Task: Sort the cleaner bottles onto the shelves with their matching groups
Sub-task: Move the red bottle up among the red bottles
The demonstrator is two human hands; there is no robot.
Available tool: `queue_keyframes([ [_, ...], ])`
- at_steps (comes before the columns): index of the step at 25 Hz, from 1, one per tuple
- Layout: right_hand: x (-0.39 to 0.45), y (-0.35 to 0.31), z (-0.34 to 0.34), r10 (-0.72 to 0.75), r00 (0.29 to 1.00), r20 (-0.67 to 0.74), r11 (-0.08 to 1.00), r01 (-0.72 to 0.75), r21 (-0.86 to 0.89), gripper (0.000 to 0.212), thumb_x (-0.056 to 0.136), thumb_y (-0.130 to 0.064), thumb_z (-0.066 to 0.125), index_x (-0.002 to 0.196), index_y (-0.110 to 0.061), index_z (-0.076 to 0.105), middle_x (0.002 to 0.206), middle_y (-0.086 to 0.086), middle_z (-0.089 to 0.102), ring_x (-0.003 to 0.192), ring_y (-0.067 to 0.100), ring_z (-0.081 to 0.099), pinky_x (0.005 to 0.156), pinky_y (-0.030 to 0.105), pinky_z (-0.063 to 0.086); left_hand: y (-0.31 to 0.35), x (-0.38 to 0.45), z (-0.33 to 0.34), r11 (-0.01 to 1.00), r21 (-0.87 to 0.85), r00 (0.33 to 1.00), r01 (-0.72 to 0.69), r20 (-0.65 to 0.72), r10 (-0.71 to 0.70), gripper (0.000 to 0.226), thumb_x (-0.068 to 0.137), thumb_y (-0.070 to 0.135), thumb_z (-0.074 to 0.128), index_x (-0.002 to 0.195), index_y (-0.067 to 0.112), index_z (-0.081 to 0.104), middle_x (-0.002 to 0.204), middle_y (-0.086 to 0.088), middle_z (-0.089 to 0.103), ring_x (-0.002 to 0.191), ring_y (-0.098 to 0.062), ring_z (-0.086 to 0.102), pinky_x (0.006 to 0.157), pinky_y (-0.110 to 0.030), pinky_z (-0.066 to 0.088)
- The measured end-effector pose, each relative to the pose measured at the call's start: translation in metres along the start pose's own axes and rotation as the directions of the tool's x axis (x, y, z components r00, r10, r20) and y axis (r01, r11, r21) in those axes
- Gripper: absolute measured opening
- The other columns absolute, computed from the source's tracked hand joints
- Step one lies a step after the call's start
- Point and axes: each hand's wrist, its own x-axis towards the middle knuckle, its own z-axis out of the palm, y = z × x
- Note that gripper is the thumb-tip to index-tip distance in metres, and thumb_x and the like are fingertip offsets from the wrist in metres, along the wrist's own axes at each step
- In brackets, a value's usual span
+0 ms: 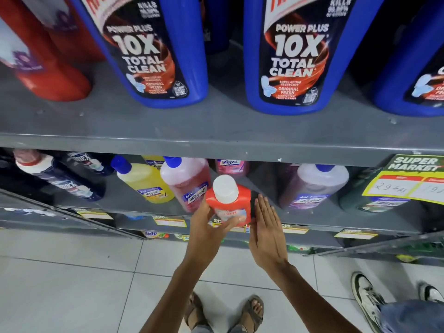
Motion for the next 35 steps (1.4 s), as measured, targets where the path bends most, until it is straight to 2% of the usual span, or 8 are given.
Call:
queue_keyframes([
  [4, -0.012, -0.046, -0.032, -0.155, 0.986, -0.059, 0.977, 0.162, 0.139, 0.065, 0.105, -0.015, 0.034, 0.17, -0.008, 0.034, 0.18, 0.003, 0.028, 0.167, 0.021, 0.029, 0.135, 0.047, 0.026, 0.04, -0.047, -0.06, 0.999, -0.039, 0.998, -0.028, -0.061, 0.026, 0.064, 0.065, 0.034, 0.101, 0.119, 0.03, 0.069, 0.11, 0.026, 0.081, 0.103, 0.0, 0.077, 0.085, -0.014, 0.061],
  [7, -0.001, -0.105, -0.06, -0.239, 0.962, -0.132, 0.931, 0.266, 0.25, 0.066, 0.103, -0.011, 0.036, 0.168, -0.007, 0.037, 0.181, -0.003, 0.028, 0.167, 0.017, 0.03, 0.136, 0.04, 0.024, 0.079, -0.064, -0.122, 0.995, -0.017, 0.987, -0.099, -0.132, 0.096, 0.071, 0.056, 0.047, 0.1, 0.117, 0.018, 0.077, 0.111, 0.007, 0.085, 0.106, -0.016, 0.08, 0.094, -0.035, 0.065],
  [10, 0.018, -0.186, -0.088, -0.274, 0.937, -0.217, 0.872, 0.337, 0.355, 0.056, 0.109, -0.02, 0.042, 0.164, -0.011, 0.046, 0.177, -0.009, 0.037, 0.163, 0.011, 0.036, 0.132, 0.037, 0.033, 0.121, -0.066, -0.195, 0.978, 0.014, 0.964, -0.207, -0.169, 0.207, 0.055, 0.06, 0.025, 0.103, 0.109, 0.02, 0.08, 0.106, 0.0, 0.087, 0.101, -0.026, 0.082, 0.088, -0.036, 0.066],
  [13, 0.035, -0.273, -0.113, -0.397, 0.848, -0.351, 0.798, 0.508, 0.325, 0.051, 0.106, -0.016, 0.055, 0.157, -0.011, 0.055, 0.168, -0.003, 0.052, 0.157, 0.016, 0.049, 0.128, 0.033, 0.04, 0.17, -0.054, -0.264, 0.944, 0.028, 0.922, -0.33, -0.205, 0.328, 0.06, 0.056, -0.011, 0.094, 0.086, 0.04, 0.082, 0.085, 0.014, 0.086, 0.08, -0.006, 0.081, 0.072, -0.015, 0.062],
  [16, 0.059, -0.351, -0.118, -0.466, 0.76, -0.453, 0.761, 0.606, 0.233, 0.049, 0.104, -0.014, 0.058, 0.153, -0.008, 0.058, 0.163, 0.003, 0.057, 0.155, 0.019, 0.051, 0.129, 0.036, 0.04, 0.21, -0.036, -0.334, 0.912, -0.025, 0.885, -0.41, -0.25, 0.392, 0.051, 0.052, -0.004, 0.088, 0.089, 0.031, 0.081, 0.083, 0.015, 0.086, 0.074, 0.0, 0.08, 0.069, -0.018, 0.065],
  [25, 0.108, -0.451, -0.09, -0.372, 0.821, -0.434, 0.92, 0.389, -0.052, 0.042, 0.111, -0.031, 0.056, 0.144, -0.009, 0.07, 0.151, 0.004, 0.069, 0.145, 0.02, 0.061, 0.129, 0.037, 0.04, 0.279, 0.055, -0.432, 0.822, -0.007, 0.819, -0.57, -0.082, 0.567, 0.058, 0.066, 0.011, 0.092, 0.119, 0.022, 0.069, 0.105, 0.018, 0.085, 0.099, -0.001, 0.08, 0.087, -0.018, 0.062],
  [30, 0.117, -0.46, -0.081, -0.336, 0.806, -0.487, 0.942, 0.276, -0.193, 0.042, 0.108, -0.029, 0.059, 0.141, -0.008, 0.073, 0.145, 0.007, 0.073, 0.139, 0.022, 0.067, 0.123, 0.031, 0.039, 0.278, 0.095, -0.43, 0.843, 0.044, 0.844, -0.536, 0.049, 0.534, 0.068, 0.077, 0.006, 0.092, 0.137, 0.011, 0.062, 0.122, 0.005, 0.082, 0.111, -0.011, 0.08, 0.094, -0.028, 0.065],
  [35, 0.121, -0.461, -0.072, -0.335, 0.78, -0.529, 0.941, 0.25, -0.227, 0.043, 0.109, -0.031, 0.053, 0.139, -0.01, 0.075, 0.146, 0.004, 0.072, 0.139, 0.019, 0.068, 0.122, 0.033, 0.045, 0.267, 0.112, -0.425, 0.875, 0.009, 0.874, -0.485, 0.041, 0.484, 0.066, 0.08, 0.009, 0.091, 0.138, 0.011, 0.06, 0.128, -0.003, 0.08, 0.115, -0.015, 0.079, 0.097, -0.03, 0.065],
])
